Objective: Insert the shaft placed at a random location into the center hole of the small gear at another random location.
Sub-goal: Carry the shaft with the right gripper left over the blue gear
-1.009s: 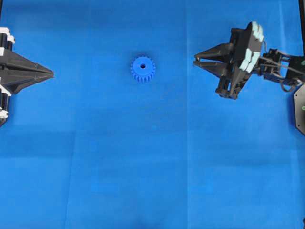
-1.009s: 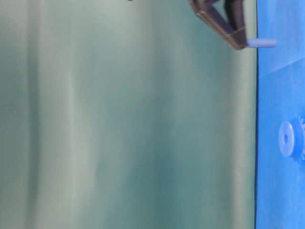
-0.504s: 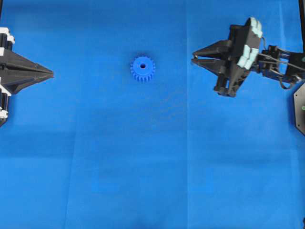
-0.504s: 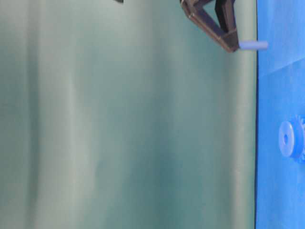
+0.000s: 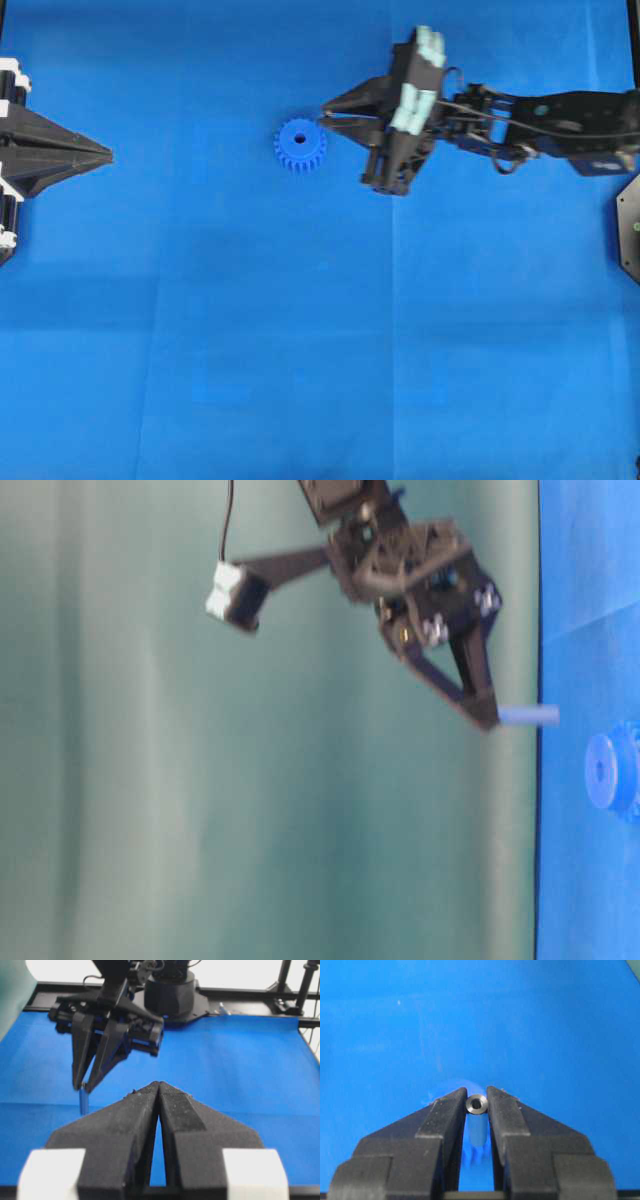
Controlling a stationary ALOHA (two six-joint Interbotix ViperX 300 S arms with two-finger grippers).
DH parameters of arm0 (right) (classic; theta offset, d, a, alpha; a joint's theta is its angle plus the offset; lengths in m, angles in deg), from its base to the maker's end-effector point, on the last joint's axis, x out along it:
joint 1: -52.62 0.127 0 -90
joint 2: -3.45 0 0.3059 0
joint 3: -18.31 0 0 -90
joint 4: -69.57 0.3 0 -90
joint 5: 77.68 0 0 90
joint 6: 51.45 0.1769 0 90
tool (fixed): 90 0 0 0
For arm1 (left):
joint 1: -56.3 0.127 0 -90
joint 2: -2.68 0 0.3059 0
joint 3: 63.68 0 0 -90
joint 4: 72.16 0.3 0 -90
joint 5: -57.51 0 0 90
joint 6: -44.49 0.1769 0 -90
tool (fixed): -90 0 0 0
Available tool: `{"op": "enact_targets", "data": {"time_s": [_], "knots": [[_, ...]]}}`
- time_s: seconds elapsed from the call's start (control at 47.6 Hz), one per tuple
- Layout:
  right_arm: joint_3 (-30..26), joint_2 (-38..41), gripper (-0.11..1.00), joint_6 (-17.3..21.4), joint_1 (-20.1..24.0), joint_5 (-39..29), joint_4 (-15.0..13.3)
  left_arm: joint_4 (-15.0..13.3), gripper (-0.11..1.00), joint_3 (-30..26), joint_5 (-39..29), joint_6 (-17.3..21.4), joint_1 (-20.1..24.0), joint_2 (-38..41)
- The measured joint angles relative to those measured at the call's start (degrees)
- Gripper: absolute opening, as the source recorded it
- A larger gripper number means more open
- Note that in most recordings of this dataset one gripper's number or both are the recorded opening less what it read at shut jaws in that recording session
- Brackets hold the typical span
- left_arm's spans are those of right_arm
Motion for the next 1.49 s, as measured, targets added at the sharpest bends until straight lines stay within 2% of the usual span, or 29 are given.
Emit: {"op": "enact_targets", "data": {"time_s": [0.336,0.798,1.492], "knots": [[-6.77,5.01,0.03,0.0,0.62,-1.32,0.0,0.0,0.0,-0.09,-0.09,0.0,0.0,0.09],[-6.24,5.36,0.03,-0.18,0.7,-1.32,0.09,0.0,0.0,0.0,0.0,0.0,-0.09,0.0],[-6.24,11.6,0.03,0.18,0.79,0.44,1.14,0.0,0.0,0.0,0.0,0.0,0.0,0.0]]}}
